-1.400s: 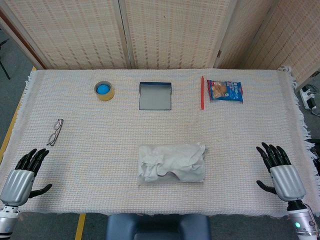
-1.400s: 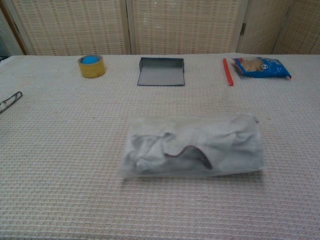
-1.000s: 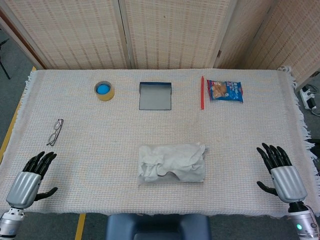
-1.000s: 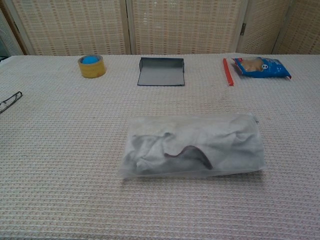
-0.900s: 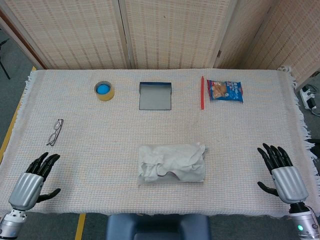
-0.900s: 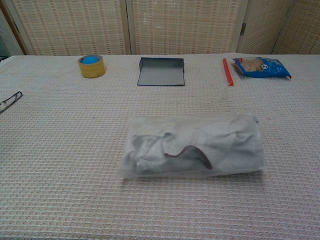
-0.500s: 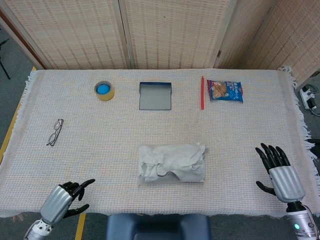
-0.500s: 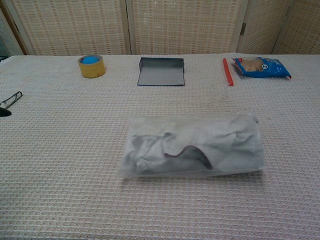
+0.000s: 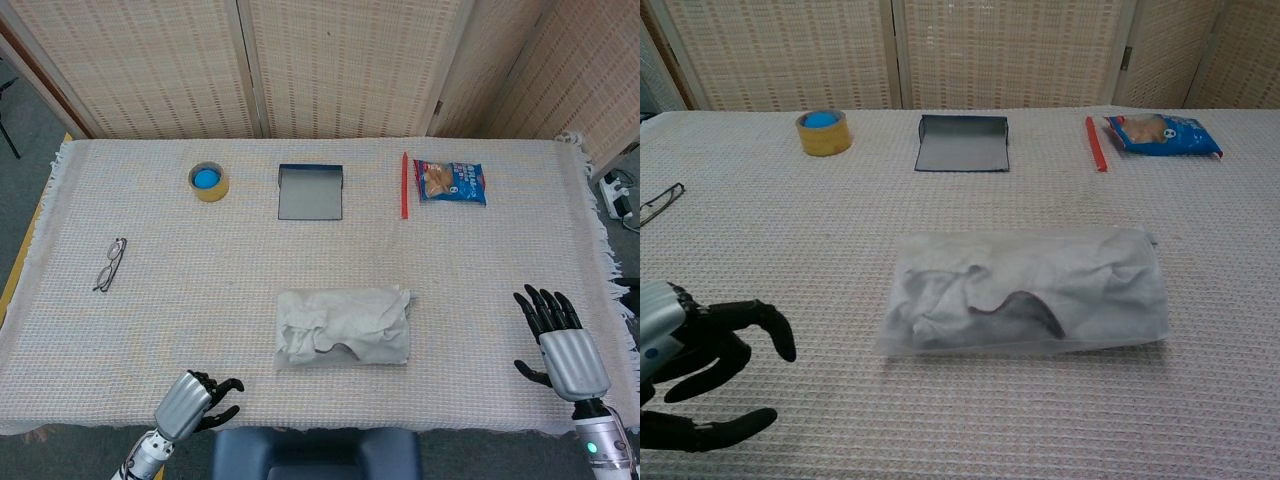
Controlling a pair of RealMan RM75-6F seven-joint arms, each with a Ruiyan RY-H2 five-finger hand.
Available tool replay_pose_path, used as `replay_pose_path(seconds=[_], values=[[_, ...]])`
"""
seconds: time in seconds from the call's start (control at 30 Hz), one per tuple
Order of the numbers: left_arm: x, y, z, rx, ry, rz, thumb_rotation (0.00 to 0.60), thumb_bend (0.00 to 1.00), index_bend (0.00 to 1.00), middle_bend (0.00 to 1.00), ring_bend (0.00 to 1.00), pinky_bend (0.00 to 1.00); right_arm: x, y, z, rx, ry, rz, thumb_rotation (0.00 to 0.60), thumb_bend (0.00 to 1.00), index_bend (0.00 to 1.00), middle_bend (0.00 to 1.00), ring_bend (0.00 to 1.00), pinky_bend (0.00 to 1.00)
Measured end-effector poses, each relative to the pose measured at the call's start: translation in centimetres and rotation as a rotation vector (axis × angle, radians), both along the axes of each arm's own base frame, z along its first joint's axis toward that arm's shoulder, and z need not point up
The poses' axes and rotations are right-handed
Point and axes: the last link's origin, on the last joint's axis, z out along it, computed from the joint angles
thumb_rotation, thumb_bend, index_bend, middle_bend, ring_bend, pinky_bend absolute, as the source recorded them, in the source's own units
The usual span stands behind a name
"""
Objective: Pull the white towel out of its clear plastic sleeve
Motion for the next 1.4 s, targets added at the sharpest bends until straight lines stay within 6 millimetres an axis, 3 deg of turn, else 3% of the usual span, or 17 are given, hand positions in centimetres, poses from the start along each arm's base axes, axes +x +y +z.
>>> replay_pose_path(seconds=[0.2,0.43,1.17,1.4], values=[[0.9,1.0,-1.8,-0.027,0.046,0.005,0.600,0.34,0.40,1.00,1.00,1.00,-0.1,-0.1,-0.1,0.006,0.006,-0.008,0.600,0.09,0.00,0.00,0.00,0.00],[1.2,2.8,-2.7,-0.017,0.097,0.026,0.600,0.31,0.40,1.00,1.00,1.00,-0.3,-0.4,-0.1,0.010,0.011,-0.024,0.600,0.09,0.00,0.00,0.00,0.00],[3.8,4.6,-6.1,0.052,0.084,0.020,0.600,0.27,0.47,1.00,1.00,1.00,-0.3,-0.4,-0.1,0.044,0.005,-0.043,0.600,0.09,0.00,0.00,0.00,0.00],[3.7,5.2,-6.4,0.078,0.096,0.020,0.600,0.27,0.50,1.00,1.00,1.00,-0.3,-0.4,0.0,0.058,0.000,-0.045,0.600,0.09,0.00,0.00,0.00,0.00]])
